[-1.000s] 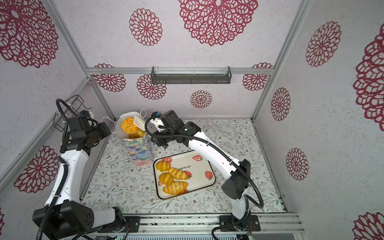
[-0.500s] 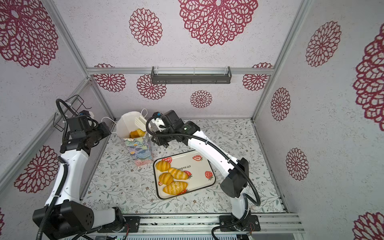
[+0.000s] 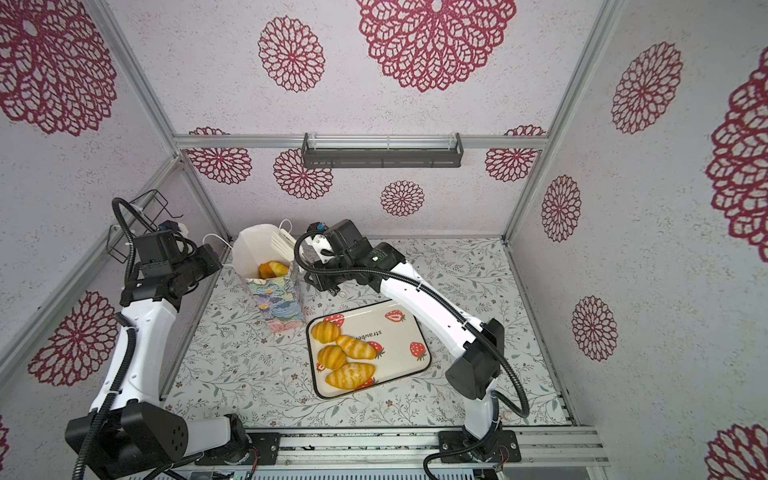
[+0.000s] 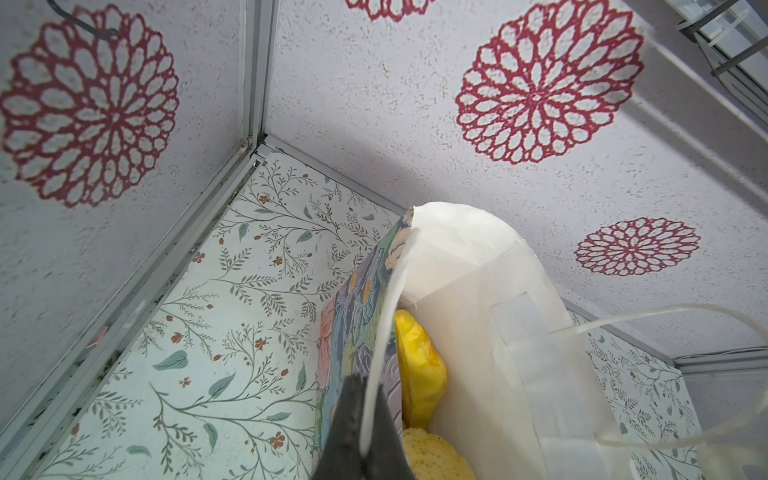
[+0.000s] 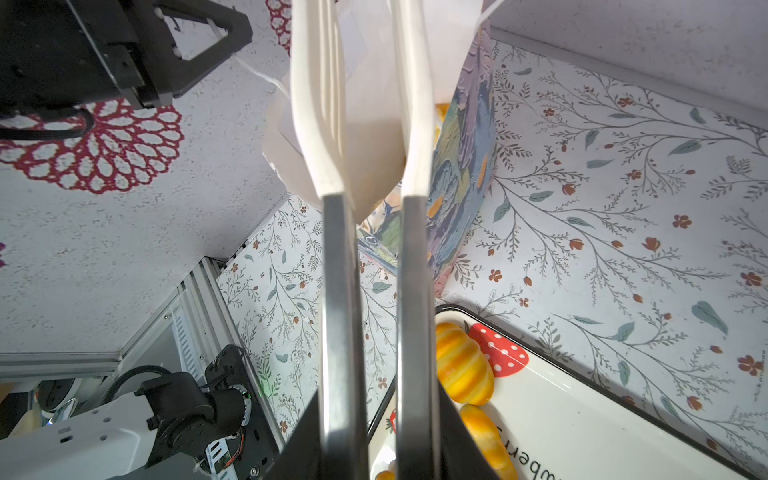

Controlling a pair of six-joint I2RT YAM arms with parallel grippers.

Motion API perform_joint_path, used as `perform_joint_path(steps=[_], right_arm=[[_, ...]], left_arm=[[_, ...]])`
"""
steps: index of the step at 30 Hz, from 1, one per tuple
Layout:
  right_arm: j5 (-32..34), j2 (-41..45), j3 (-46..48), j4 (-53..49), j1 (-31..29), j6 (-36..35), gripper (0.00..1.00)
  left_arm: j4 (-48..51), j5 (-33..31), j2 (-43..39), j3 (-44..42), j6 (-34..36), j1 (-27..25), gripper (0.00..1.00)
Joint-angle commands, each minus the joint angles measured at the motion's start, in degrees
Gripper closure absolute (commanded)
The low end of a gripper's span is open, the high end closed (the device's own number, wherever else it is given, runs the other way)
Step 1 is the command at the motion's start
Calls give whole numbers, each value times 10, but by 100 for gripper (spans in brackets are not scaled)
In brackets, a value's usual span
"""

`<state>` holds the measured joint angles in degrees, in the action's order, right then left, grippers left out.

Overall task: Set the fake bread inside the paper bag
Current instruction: 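Raise the open tongs from the bag and move back over the tray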

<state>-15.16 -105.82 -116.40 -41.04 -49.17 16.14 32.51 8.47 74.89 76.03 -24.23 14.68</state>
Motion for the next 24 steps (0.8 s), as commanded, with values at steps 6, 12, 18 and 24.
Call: perform_joint_path(steps=[6,12,18,24], right_arm=[[35,120,61,34,0,6,66],[61,164,119,29,0,7,66],[72,193,163,20,0,13,66],[76,212,213,11,0,21,66]], left_arm=[[-3,7,-7,-3,-5,5,100],[-7,10,-9,-4,-6,6,100],[-8,13,-12,-4,-7,6,100],[-9,11,-14,-6,-8,6,100]])
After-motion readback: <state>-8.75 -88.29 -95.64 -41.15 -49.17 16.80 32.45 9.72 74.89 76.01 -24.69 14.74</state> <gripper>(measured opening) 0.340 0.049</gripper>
